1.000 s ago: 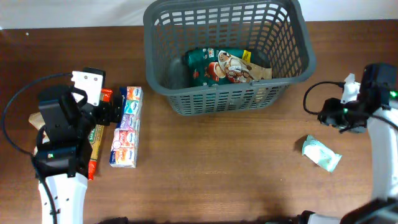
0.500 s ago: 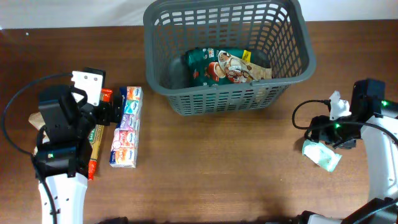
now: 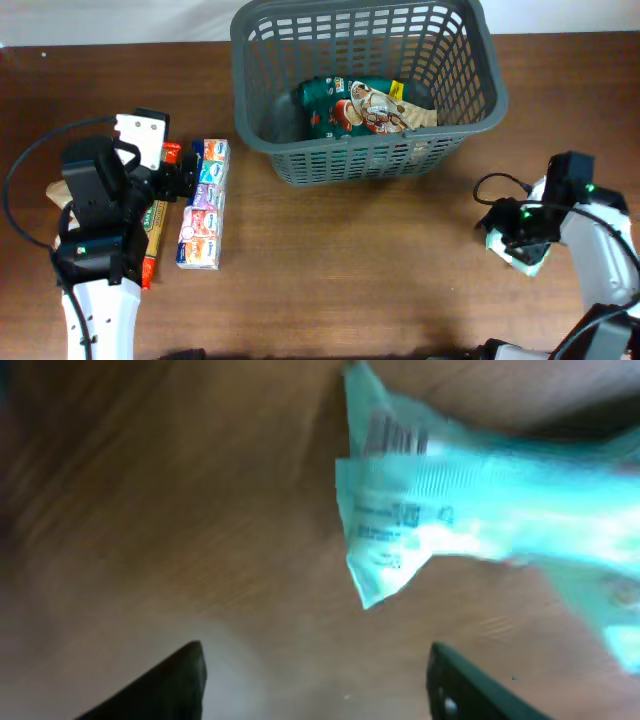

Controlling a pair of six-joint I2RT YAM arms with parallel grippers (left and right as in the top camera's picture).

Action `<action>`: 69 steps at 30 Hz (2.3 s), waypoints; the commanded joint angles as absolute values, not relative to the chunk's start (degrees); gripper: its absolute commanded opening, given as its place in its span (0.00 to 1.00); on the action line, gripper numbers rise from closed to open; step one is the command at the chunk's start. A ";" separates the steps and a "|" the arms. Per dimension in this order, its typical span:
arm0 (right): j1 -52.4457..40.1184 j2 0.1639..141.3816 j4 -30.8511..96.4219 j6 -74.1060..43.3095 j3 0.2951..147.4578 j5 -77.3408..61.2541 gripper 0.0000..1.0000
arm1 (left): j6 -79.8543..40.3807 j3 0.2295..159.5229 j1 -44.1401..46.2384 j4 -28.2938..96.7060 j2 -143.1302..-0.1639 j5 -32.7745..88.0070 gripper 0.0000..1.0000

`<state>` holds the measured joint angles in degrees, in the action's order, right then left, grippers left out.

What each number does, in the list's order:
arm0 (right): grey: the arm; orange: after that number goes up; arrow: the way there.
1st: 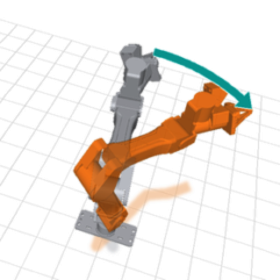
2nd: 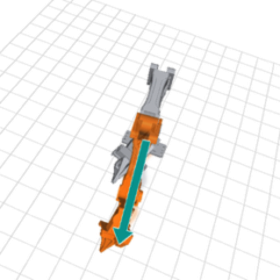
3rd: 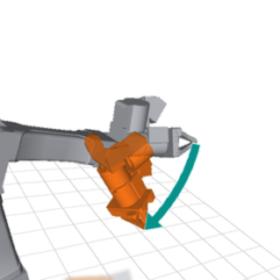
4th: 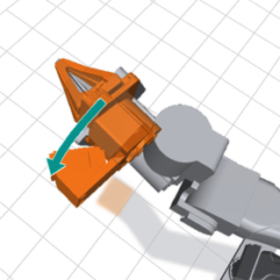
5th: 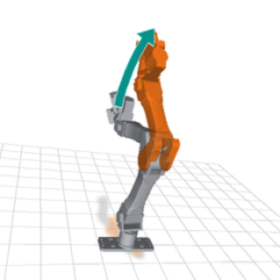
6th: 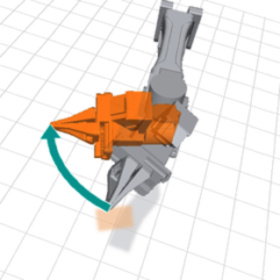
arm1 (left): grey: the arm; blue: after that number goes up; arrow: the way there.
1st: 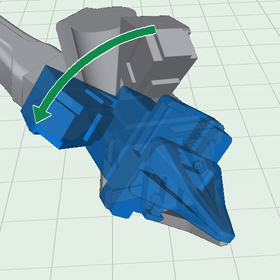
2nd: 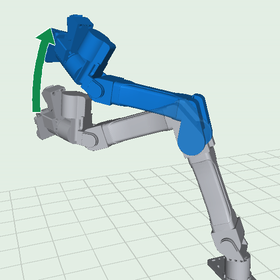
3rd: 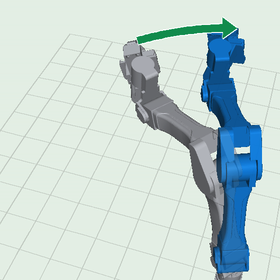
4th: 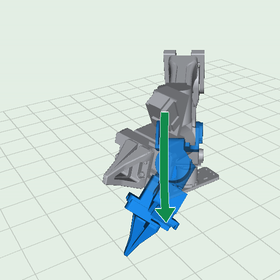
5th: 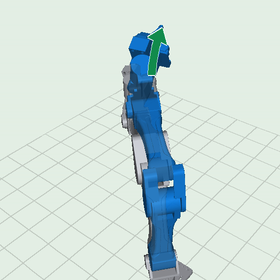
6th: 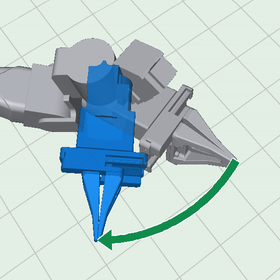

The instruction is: Pack container

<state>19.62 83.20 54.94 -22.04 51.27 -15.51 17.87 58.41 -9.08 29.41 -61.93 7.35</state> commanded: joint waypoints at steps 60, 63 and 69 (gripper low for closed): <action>19.53 70.13 66.46 -72.14 54.96 4.84 0.99 | 18.52 59.51 -9.28 29.21 -62.13 8.34 0.99; 19.57 72.51 65.91 -72.53 54.74 6.81 0.99 | 18.52 59.51 -9.28 29.21 -62.13 8.34 0.99; 20.88 79.57 63.48 -72.47 54.74 6.31 0.99 | 18.52 59.51 -9.28 29.21 -62.13 8.34 0.99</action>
